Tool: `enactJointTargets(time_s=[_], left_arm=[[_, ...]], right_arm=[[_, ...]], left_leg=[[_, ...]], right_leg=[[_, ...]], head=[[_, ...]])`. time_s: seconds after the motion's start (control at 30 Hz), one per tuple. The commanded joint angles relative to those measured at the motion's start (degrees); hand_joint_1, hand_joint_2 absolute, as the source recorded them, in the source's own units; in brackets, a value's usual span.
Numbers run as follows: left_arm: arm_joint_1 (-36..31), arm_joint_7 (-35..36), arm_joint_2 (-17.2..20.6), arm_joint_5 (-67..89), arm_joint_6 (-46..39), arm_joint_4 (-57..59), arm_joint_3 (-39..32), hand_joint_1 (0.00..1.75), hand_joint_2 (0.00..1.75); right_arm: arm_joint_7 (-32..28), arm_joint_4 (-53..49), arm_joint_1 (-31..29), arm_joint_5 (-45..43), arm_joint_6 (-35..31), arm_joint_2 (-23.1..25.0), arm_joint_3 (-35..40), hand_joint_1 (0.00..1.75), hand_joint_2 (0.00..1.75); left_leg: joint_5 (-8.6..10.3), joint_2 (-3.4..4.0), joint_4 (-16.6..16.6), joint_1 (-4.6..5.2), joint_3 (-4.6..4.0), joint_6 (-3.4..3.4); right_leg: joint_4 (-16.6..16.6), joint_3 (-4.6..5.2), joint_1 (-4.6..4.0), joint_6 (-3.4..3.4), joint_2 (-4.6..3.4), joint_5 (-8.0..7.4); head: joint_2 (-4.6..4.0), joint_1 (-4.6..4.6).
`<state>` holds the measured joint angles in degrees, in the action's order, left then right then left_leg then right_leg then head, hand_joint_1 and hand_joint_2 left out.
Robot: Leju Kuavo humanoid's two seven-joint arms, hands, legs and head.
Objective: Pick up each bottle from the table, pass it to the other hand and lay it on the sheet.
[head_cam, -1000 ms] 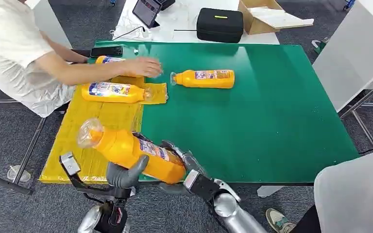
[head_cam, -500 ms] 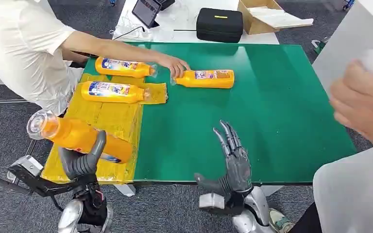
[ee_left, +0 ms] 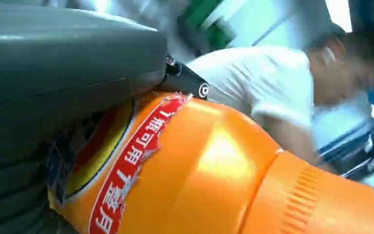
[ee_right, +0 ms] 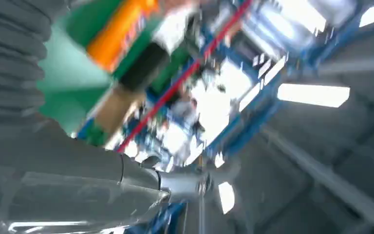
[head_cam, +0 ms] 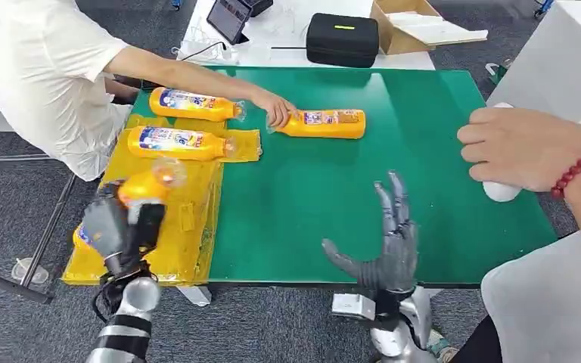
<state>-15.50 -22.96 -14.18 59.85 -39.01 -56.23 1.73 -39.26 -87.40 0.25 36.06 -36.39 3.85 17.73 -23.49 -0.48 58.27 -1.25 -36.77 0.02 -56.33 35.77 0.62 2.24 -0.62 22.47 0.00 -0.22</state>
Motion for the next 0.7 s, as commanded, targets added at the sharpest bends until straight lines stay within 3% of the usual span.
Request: enactJointTargets(time_s=[0.03,0.13,0.27,0.3,0.33,0.37,0.4,0.5,0.53,0.57,0.7], left_arm=[[-10.7,6.6,4.8,8.8,-0.6,26.6,2.5,1.75,1.75],[-11.2,7.1,5.0,9.1,0.6,27.5,3.8,1.75,1.75],[-13.5,8.1,6.5,9.4,11.8,30.2,9.3,1.73,1.75],[-14.0,8.7,6.7,9.6,13.5,30.7,10.4,1.64,1.75],[-14.6,9.2,7.1,10.0,15.3,31.4,11.4,1.48,1.75],[-15.0,9.8,7.2,9.9,16.2,31.8,11.8,0.59,1.75],[-15.2,9.9,7.4,10.1,16.7,32.1,12.2,0.49,1.75],[-15.3,10.0,7.5,10.2,17.0,32.3,12.5,0.49,1.75],[-15.4,10.1,7.7,10.5,17.7,32.6,13.1,0.12,1.75],[-15.6,9.8,7.9,10.9,18.7,32.8,14.1,0.0,1.75],[-15.4,7.1,8.3,8.6,23.6,32.8,15.0,0.0,1.75]], right_arm=[[-0.7,12.0,-3.4,-3.8,2.6,-1.0,4.0,0.0,1.75],[-0.7,12.0,-3.5,-4.3,3.3,-0.9,3.9,0.0,1.75],[-0.7,13.2,-4.7,-6.3,5.2,-1.1,5.6,0.0,1.75],[-0.7,13.6,-5.0,-6.6,5.2,-1.1,6.1,0.0,1.75],[-0.7,14.1,-5.4,-7.1,5.3,-1.1,6.5,0.0,1.75],[-0.7,14.3,-5.7,-7.9,5.7,-1.0,6.8,0.0,1.75],[-0.7,14.5,-5.8,-7.9,5.5,-1.1,7.0,0.0,1.75],[-0.7,14.8,-6.0,-7.9,5.4,-1.1,7.1,0.0,1.75],[-0.7,14.8,-6.1,-8.1,5.3,-1.3,7.4,0.0,1.75],[-0.7,15.0,-6.3,-8.5,5.6,-1.4,7.8,0.0,1.75],[-0.7,15.9,-6.7,-10.0,5.3,-1.8,8.7,0.0,1.75]], left_leg=[[-0.03,0.02,-0.2,0.03,0.39,0.05],[-0.12,0.15,-0.1,0.06,0.47,0.08],[-0.06,0.07,-0.1,0.03,0.19,0.06],[-0.1,0.08,-0.1,0.04,0.28,0.08],[-0.07,0.06,0.0,0.02,0.22,0.07],[-0.02,0.07,0.0,0.02,0.06,0.05],[-0.06,0.13,0.0,0.03,0.2,0.06],[0.0,0.06,0.0,0.02,0.05,0.03],[-0.07,0.15,-0.1,0.06,0.36,0.08],[-0.01,0.1,0.0,0.0,0.11,0.02],[0.0,0.11,-0.1,0.02,0.13,0.01]], right_leg=[[0.1,-0.38,-0.01,-0.09,0.06,0.05],[0.0,-0.39,0.01,-0.1,-0.06,0.09],[0.0,-0.14,0.0,-0.08,-0.01,0.05],[0.0,-0.24,0.0,-0.1,0.01,0.09],[0.0,-0.2,-0.01,-0.1,0.02,0.06],[0.0,-0.05,-0.01,-0.07,-0.02,0.01],[0.0,-0.16,0.0,-0.1,-0.04,0.04],[0.0,-0.05,0.0,-0.07,-0.04,-0.01],[0.0,-0.31,0.02,-0.14,-0.04,0.06],[0.0,-0.1,-0.03,-0.09,-0.05,0.0],[0.0,-0.1,0.0,-0.07,-0.07,0.02]], head=[[0.0,0.0],[0.0,-0.02],[0.0,-0.04],[0.0,0.0],[0.0,-0.02],[0.0,-0.02],[0.0,-0.02],[0.0,-0.02],[0.0,-0.02],[0.0,-0.02],[0.0,-0.02]])
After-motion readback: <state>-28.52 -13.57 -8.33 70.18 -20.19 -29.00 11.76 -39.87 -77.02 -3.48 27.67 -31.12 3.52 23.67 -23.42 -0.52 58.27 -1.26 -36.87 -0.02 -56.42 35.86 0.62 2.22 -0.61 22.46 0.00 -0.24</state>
